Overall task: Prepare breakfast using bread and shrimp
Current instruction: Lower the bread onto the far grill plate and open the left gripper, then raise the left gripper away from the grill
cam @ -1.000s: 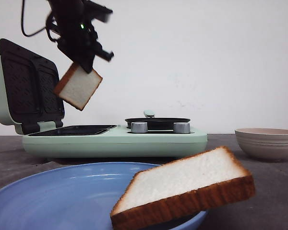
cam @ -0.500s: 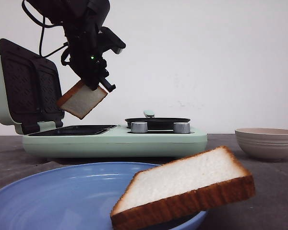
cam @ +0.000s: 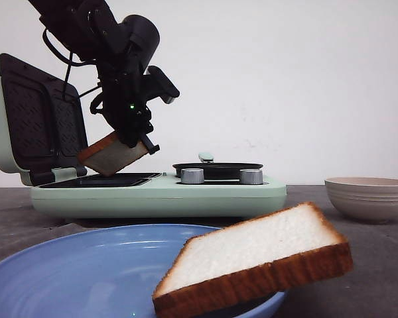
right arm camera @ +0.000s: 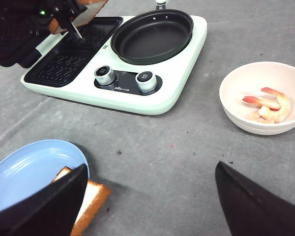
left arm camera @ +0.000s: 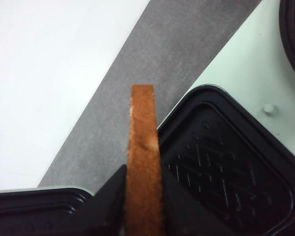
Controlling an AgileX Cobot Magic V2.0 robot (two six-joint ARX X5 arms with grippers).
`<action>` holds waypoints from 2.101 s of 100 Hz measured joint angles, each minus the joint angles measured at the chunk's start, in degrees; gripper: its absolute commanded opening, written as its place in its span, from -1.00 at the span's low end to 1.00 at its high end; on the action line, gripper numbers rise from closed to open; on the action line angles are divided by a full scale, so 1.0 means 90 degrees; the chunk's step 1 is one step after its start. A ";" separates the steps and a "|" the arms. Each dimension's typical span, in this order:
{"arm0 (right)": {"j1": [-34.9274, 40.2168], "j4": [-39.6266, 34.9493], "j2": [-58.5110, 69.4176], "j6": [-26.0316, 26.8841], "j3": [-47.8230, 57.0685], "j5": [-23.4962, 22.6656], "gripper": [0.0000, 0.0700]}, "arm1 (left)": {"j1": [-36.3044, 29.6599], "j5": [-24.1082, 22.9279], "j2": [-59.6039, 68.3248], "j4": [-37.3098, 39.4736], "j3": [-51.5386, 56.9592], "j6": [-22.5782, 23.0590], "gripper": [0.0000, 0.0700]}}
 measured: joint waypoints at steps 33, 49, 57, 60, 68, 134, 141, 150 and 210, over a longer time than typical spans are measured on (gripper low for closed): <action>0.0000 0.0000 0.0000 0.0000 -0.0002 0.0000 0.49 | -0.0010 0.0199 0.0000 -0.0053 0.0005 -0.0002 -0.86; 0.0000 0.0000 0.0002 0.0000 0.0000 0.0000 0.49 | -0.0080 0.0216 0.0000 -0.0053 0.0005 -0.0002 -0.28; 0.0000 0.0000 0.0000 -0.0007 0.0000 0.0000 0.49 | -0.0131 0.0219 0.0000 -0.0053 0.0005 0.0000 -0.19; 0.0000 0.0000 0.0000 -0.0007 -0.0002 0.0000 0.49 | -0.0143 0.0219 0.0000 -0.0056 0.0005 -0.0002 -0.19; 0.0000 0.0000 0.0002 -0.0015 0.0000 0.0000 0.49 | -0.0172 0.0221 0.0000 -0.0056 0.0005 0.0000 -0.14; 0.0000 0.0000 0.0000 -0.0017 0.0000 0.0000 0.49 | -0.0180 0.0022 0.0024 -0.0435 0.0675 0.0000 0.98; 0.0000 0.0000 0.0000 -0.0017 -0.0002 0.0000 0.49 | -0.0180 0.0032 0.0024 -0.0588 0.0906 0.0000 1.00; 0.0000 0.0000 0.0000 -0.0017 0.0000 0.0000 0.49 | -0.0180 0.0073 0.0024 -0.0750 0.1122 0.0000 1.00; 0.0000 0.0000 0.0000 -0.0017 -0.0002 0.0000 0.49 | -0.0146 0.0729 -0.0546 -0.2331 0.1943 -0.1173 0.93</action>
